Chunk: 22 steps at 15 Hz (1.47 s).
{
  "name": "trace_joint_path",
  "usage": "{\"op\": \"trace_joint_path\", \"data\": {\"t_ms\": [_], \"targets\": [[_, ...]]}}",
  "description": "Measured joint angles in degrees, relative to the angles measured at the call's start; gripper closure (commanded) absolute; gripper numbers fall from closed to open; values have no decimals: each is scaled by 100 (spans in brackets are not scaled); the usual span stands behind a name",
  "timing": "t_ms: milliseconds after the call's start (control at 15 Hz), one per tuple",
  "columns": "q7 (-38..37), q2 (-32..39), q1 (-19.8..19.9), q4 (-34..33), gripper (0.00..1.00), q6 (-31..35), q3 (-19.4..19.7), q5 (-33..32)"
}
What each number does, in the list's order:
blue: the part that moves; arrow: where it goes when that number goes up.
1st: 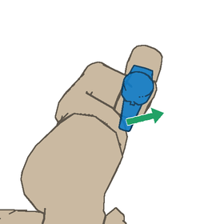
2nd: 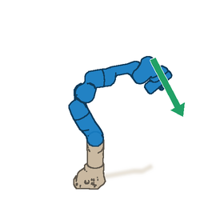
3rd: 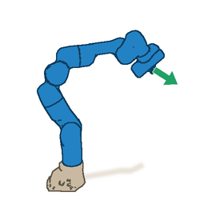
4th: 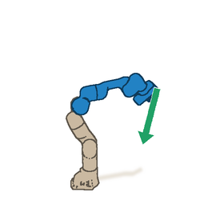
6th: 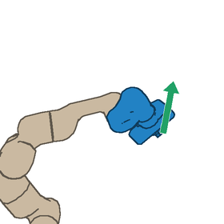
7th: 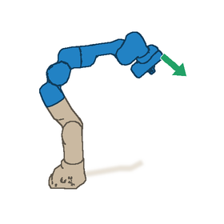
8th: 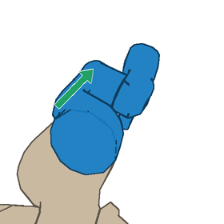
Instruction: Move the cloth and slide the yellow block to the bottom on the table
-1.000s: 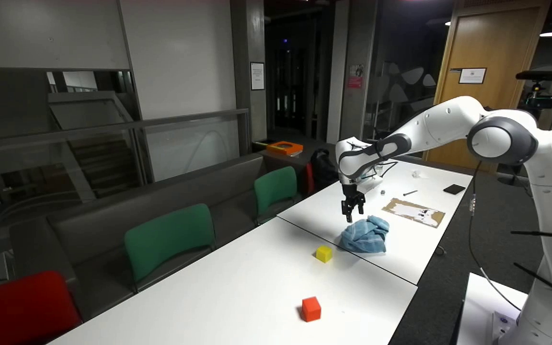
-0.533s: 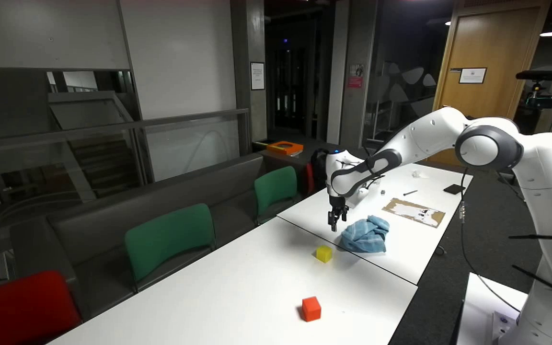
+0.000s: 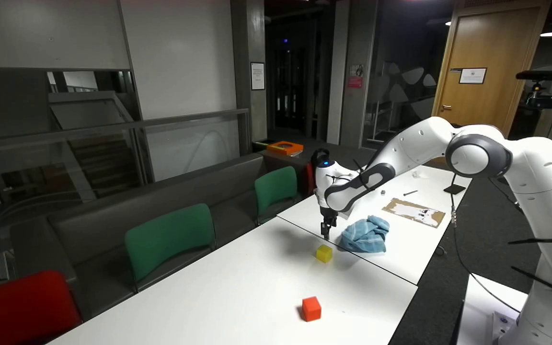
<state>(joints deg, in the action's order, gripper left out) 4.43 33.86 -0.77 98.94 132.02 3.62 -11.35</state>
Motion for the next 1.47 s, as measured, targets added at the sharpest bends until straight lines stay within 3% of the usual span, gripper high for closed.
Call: {"op": "trace_joint_path", "data": {"t_ms": [400,600,733,1467], "targets": [[492,44,100,-343,0,-46,-184,169],[1015,127,275,-636,0,-370,-398,449],[932,197,281,-825,0,-634,-373,411],[928,329,261,-843,0,-397,-418,402]]}}
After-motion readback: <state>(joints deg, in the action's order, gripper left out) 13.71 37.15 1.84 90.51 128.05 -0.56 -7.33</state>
